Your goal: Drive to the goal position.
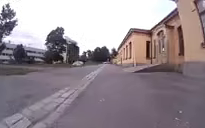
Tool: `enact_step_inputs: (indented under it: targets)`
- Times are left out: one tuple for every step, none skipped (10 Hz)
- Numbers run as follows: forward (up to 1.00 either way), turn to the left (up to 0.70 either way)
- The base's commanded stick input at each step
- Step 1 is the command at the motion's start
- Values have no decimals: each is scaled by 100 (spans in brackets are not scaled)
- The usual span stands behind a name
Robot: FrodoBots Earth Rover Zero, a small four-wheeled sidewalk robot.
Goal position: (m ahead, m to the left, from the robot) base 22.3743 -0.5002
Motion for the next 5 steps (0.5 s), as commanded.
enact_step_inputs:
  targets:
    - [45, 0]
    - [45, 0]
    - [45, 0]
    - [45, 0]
    - [45, 0]
